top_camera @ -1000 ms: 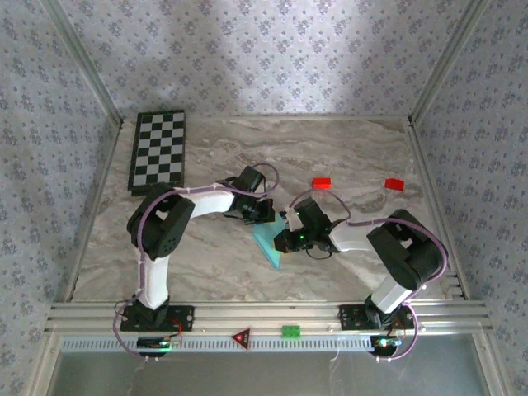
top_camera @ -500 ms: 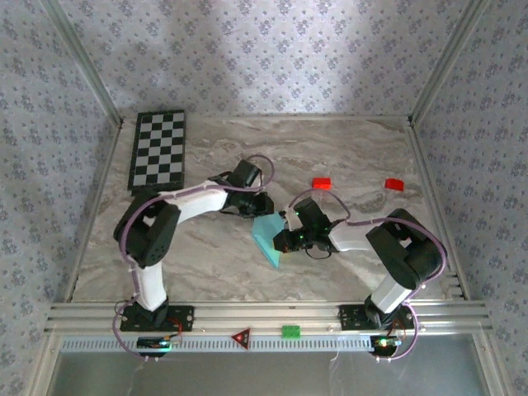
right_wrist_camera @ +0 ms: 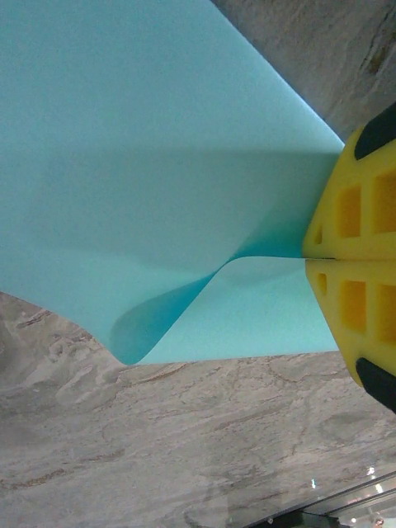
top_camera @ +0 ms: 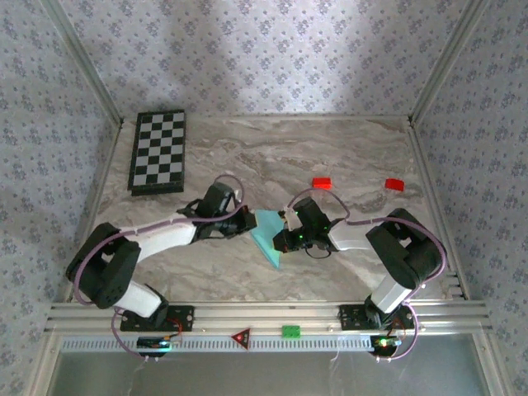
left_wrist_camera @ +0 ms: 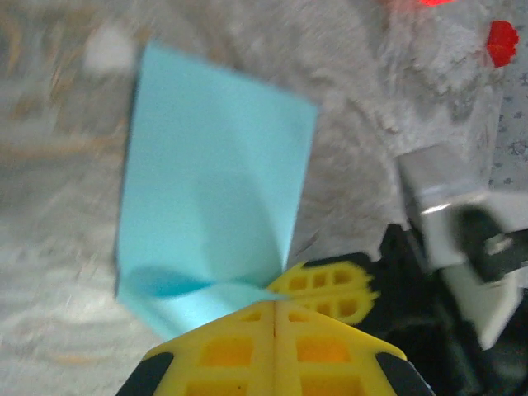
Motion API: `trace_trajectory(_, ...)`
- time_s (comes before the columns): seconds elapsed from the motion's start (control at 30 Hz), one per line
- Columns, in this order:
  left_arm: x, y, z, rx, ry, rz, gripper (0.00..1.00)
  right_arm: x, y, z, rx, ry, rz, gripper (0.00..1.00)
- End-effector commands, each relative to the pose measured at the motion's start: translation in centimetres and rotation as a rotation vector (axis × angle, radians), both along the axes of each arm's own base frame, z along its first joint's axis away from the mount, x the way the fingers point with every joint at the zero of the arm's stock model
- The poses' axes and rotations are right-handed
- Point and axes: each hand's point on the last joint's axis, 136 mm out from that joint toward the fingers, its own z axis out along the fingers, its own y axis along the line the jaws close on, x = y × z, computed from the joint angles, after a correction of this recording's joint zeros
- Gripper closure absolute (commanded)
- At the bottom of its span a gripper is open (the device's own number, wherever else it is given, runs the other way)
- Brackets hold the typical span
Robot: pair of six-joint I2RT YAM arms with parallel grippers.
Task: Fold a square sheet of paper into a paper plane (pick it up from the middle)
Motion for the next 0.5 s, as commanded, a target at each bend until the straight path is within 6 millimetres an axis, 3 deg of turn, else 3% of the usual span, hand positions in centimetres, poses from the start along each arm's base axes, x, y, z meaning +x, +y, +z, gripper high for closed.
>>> trace_trajectory(0.0, -0.1, -1.3, 2.1, -0.128, -0.025, 0.042, 1.0, -0.6, -1.2, -1.7, -0.073, 0.037, -0.008, 1.0)
trace_trajectory(0.47, -1.7, -2.8, 0.0, -0.108, 0.022, 0.0, 1.0, -0.7, -1.3, -1.7, -0.08, 0.038, -0.014, 1.0)
